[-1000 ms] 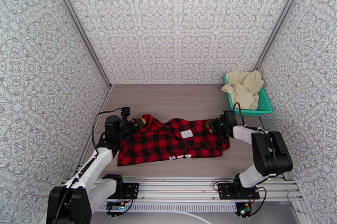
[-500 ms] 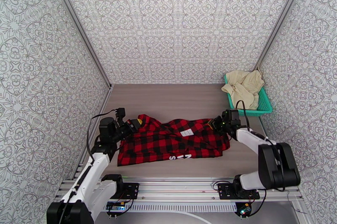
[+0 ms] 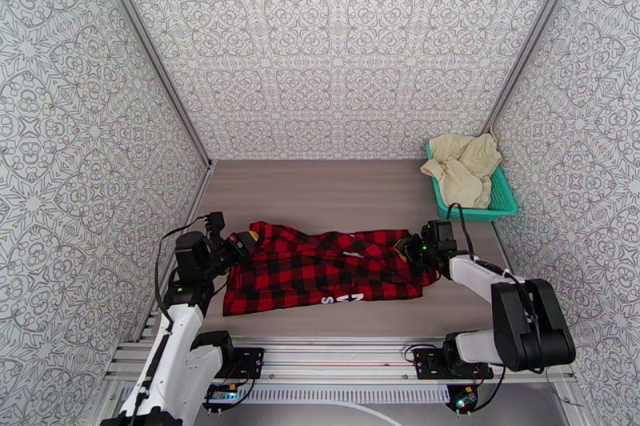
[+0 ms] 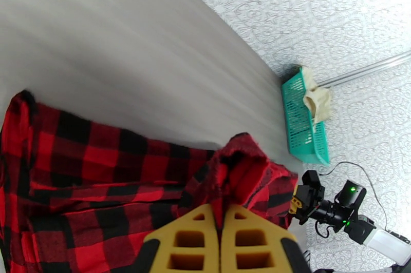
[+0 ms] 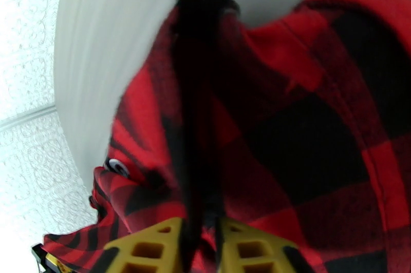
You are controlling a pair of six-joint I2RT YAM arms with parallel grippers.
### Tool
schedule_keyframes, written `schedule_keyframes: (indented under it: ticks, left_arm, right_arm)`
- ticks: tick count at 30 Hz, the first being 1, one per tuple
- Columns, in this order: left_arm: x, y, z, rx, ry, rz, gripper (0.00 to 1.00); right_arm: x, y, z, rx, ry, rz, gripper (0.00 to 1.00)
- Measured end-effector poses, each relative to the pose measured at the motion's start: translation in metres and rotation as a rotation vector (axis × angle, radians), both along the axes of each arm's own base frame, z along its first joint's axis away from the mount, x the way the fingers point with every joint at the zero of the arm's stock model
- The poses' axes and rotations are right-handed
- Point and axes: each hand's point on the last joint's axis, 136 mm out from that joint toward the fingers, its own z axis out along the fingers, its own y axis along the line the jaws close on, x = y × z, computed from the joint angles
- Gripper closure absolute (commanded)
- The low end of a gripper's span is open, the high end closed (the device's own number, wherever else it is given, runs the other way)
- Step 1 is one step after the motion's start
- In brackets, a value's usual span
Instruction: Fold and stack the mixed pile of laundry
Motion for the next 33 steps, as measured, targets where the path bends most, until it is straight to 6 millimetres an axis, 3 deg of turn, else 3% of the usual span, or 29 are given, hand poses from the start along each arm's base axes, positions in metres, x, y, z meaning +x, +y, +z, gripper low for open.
schedule_keyframes:
  ticks: [2, 4, 6, 13, 19, 21, 24, 27, 29, 33]
  left_arm:
    - [-0.004, 0.002, -0.018, 0.003, 0.039, 0.015, 0.82]
    - [-0.008, 0.007, -0.036, 0.006, 0.081, 0.043, 0.58]
    - [-0.011, 0.013, -0.05, 0.012, 0.115, 0.076, 0.49]
    - [-0.011, 0.033, -0.051, 0.07, 0.149, 0.176, 0.51]
    - [0.002, 0.04, 0.007, 0.178, 0.111, 0.19, 0.53]
    - [0.011, 0.02, 0.028, 0.221, 0.074, 0.123, 0.57]
    - [0.019, -0.037, 0.04, 0.272, 0.037, -0.062, 0.67]
    - [0.03, -0.083, 0.026, 0.3, 0.063, -0.201, 0.78]
    - [0.042, -0.108, 0.003, 0.329, 0.113, -0.27, 0.83]
    - [0.057, -0.137, -0.035, 0.365, 0.187, -0.339, 0.88]
  right_arm:
    - [-0.001, 0.001, -0.004, -0.005, 0.007, 0.008, 0.54]
    - [-0.001, 0.001, -0.004, -0.01, 0.0, 0.016, 0.51]
    - [0.0, 0.001, -0.003, -0.016, -0.011, 0.026, 0.49]
    - [-0.012, -0.006, 0.018, -0.076, -0.062, 0.059, 0.48]
    - [-0.023, -0.015, 0.052, -0.183, -0.131, 0.111, 0.52]
    - [-0.018, -0.011, 0.065, -0.221, -0.156, 0.144, 0.55]
    - [-0.003, 0.008, 0.08, -0.255, -0.19, 0.225, 0.58]
    - [0.02, 0.032, 0.081, -0.269, -0.194, 0.31, 0.63]
    - [0.036, 0.044, 0.069, -0.272, -0.178, 0.346, 0.65]
    - [0.044, 0.045, 0.037, -0.291, -0.109, 0.371, 0.66]
